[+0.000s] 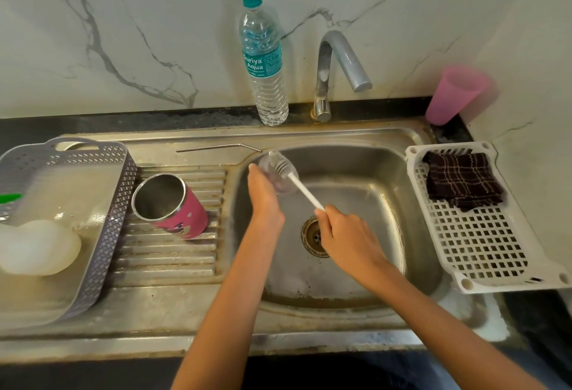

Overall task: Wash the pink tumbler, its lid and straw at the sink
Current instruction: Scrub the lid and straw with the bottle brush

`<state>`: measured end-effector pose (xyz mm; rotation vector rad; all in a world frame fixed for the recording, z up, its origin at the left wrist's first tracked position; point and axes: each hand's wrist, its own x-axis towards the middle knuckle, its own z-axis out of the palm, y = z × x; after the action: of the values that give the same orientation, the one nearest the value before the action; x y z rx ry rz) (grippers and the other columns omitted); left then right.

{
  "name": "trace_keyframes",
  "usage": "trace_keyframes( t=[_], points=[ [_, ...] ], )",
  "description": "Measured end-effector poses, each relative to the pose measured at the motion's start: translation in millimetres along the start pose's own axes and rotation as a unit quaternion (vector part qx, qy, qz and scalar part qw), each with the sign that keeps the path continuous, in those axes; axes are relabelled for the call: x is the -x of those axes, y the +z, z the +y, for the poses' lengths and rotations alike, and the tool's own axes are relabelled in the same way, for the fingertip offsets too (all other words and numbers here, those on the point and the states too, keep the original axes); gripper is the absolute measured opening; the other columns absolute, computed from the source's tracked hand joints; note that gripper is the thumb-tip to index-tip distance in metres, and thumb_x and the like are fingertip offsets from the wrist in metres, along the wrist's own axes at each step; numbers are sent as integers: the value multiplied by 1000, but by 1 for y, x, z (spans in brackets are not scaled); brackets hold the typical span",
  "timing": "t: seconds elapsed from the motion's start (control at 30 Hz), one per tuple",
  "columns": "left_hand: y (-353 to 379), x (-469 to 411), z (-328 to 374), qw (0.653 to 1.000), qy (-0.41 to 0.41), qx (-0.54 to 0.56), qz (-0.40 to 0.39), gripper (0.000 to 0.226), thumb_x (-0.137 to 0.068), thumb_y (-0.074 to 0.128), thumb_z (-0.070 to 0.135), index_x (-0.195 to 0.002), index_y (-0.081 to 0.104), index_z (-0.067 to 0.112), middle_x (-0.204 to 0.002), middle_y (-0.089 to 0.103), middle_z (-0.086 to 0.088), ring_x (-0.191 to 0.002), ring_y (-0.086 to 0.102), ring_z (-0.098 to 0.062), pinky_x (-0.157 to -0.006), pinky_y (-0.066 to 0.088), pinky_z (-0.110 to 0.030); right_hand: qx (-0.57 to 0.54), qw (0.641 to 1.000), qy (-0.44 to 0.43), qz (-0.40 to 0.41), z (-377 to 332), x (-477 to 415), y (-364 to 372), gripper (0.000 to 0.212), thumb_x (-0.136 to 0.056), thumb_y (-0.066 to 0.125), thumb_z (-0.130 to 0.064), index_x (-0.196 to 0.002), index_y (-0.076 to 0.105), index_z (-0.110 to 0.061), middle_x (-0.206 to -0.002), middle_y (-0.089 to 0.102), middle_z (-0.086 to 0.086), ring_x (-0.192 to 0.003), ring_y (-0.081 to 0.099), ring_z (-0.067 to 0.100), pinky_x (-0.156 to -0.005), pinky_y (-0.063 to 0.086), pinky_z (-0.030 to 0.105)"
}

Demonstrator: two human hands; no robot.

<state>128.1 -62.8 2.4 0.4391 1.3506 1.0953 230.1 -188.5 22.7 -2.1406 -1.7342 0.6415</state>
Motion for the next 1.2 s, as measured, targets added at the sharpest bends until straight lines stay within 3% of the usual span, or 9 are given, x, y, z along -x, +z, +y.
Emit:
trace_keyframes(
  t=[0.17, 0.27, 0.33, 0.5, 0.6, 0.77, 0.97, 1.1, 1.2],
  points=[
    [0, -4, 13, 998, -20, 67, 1, 44, -105, 28, 38, -125, 57, 10, -105, 60, -6, -100, 56, -19, -100, 43, -33, -26, 999, 15, -20, -14, 6, 3, 34, -104, 24, -42, -84, 41, -21, -68, 56, 6, -65, 56, 32, -60, 43, 40],
    [1, -12, 21, 998, -23, 61, 8, 36, -105, 28, 34, -92, 59, 19, -85, 60, -1, -80, 57, -15, -87, 46, -30, -41, 998, 18, -35, -19, 22, 4, 32, -104, 23, -43, -84, 38, -23, -67, 54, 3, -64, 54, 27, -62, 45, 41],
    [2, -5, 11, 1000, -5, 13, -5, 38, -104, 29, 37, -85, 57, 21, -82, 59, 0, -85, 56, -18, -90, 44, -33, -46, 999, 25, -15, -22, 9, 6, 33, -104, 23, -43, -84, 40, -21, -66, 54, 3, -64, 53, 28, -60, 44, 40],
    [-8, -10, -5, 1000, -6, 14, -16, 36, -105, 28, 40, -106, 55, 16, -91, 58, -2, -85, 55, -15, -89, 45, -30, -42, 998, 45, -17, -19, 6, 21, 38, -103, 23, -43, -94, 49, -17, -68, 56, 3, -65, 58, 27, -58, 47, 39],
    [-11, -23, 0, 998, -14, 62, -1, 40, -105, 29, 38, -126, 54, 15, -99, 60, -1, -86, 56, -12, -88, 45, -29, -23, 999, 15, -43, -16, 30, 25, 38, -104, 23, -40, -103, 53, -17, -63, 52, -5, -50, 50, 11, -47, 40, 25],
    [-11, 6, -23, 997, 30, -62, -20, 37, -100, 30, 48, -86, 49, 18, -71, 47, 0, -72, 46, -16, -85, 40, -33, 19, 999, 43, 10, -16, -2, 13, 41, -104, 22, -41, -102, 51, -13, -74, 63, 8, -68, 61, 30, -63, 49, 41],
    [-9, -16, 1, 998, 36, -34, 26, 52, -103, 27, 46, -126, 52, 8, -117, 61, -7, -106, 58, -19, -95, 44, -32, 15, 999, 17, -33, -24, 24, 15, 37, -104, 21, -40, -103, 49, -17, -64, 49, -5, -53, 47, 13, -49, 35, 28],
    [-4, 21, -16, 990, 80, -116, -2, 33, -107, 25, 37, -98, 44, 12, -78, 45, 0, -70, 42, -12, -65, 37, -25, 18, 999, 46, 9, -24, -6, 11, 41, -104, 21, -40, -102, 50, -12, -71, 58, 4, -64, 54, 29, -58, 40, 36],
    [-5, 15, -4, 992, 88, -92, 10, 30, -107, 25, 34, -99, 43, 12, -83, 50, -4, -73, 47, -13, -66, 41, -20, 29, 999, 38, 0, -23, 2, 13, 41, -104, 20, -40, -103, 51, -12, -71, 57, 3, -62, 53, 25, -56, 38, 34]
  ],
)
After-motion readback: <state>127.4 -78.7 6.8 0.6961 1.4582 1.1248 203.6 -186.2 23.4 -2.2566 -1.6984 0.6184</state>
